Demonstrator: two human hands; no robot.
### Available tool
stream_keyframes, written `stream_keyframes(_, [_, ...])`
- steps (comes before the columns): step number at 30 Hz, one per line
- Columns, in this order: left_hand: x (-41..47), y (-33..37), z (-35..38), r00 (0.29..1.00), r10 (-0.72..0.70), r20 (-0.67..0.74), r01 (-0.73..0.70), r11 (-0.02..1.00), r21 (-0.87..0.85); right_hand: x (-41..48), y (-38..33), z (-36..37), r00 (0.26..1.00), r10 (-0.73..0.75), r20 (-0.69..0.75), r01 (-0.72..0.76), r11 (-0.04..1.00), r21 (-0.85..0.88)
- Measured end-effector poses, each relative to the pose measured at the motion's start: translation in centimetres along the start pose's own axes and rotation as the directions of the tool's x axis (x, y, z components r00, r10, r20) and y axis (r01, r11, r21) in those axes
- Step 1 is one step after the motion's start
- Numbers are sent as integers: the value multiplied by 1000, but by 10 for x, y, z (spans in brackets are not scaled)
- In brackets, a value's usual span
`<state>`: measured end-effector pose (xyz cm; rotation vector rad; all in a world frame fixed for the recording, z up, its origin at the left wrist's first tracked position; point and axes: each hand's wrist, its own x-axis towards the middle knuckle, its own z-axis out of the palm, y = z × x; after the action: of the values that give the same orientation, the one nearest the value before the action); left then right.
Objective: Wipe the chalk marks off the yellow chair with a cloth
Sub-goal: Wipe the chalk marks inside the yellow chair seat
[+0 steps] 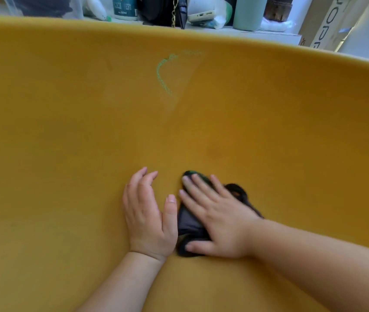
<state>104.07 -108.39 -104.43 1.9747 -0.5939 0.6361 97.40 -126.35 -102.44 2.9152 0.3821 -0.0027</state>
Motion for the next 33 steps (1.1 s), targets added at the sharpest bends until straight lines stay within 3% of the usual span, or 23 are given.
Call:
stream_keyframes(3, [8,-7,-17,997,27,78,-31,998,54,-8,72,-25,967,231,-111,-251,941,-227])
stream_keyframes(6, [17,-33,-51,952,157,264,-253,887,387,16,116,-61,849,428,-309,-514,803,-301])
stream_keyframes(9, [27,-66,-91,855,163,493,-468,652,596,64,121,-89,760,471,-448,-598,777,-197])
stream_keyframes(11, [31,-79,-108,877,60,477,-414,600,684,105,109,-111,672,522,-526,-633,773,-42])
stream_keyframes(14, [32,-81,-111,926,-77,369,-252,601,758,167,74,-142,567,580,-585,-587,783,207])
stream_keyframes(16, [31,-82,-106,918,-104,382,-257,578,775,198,39,-148,578,520,-628,-506,833,223])
stream_keyframes(18, [32,-83,-105,915,-131,381,-246,568,785,217,0,-136,667,349,-658,-371,922,113])
stream_keyframes(20, [33,-83,-105,916,-143,375,-233,571,787,217,-31,-108,782,86,-617,-148,988,-51])
stream_keyframes(23, [31,-82,-106,920,-144,365,-219,584,781,192,-20,-75,844,-230,-484,107,957,-268])
stream_keyframes(25, [32,-81,-107,920,-138,367,-218,598,771,175,22,-80,852,-266,-451,102,929,-355])
stream_keyframes(28, [31,-82,-107,919,-136,370,-220,602,767,158,85,-115,824,11,-567,-227,922,-312])
stream_keyframes(31, [31,-81,-105,916,-134,379,-228,603,764,172,83,-144,649,395,-650,-534,845,-21])
stream_keyframes(33, [30,-81,-103,919,-127,373,-226,606,763,205,45,-152,550,527,-648,-559,809,184])
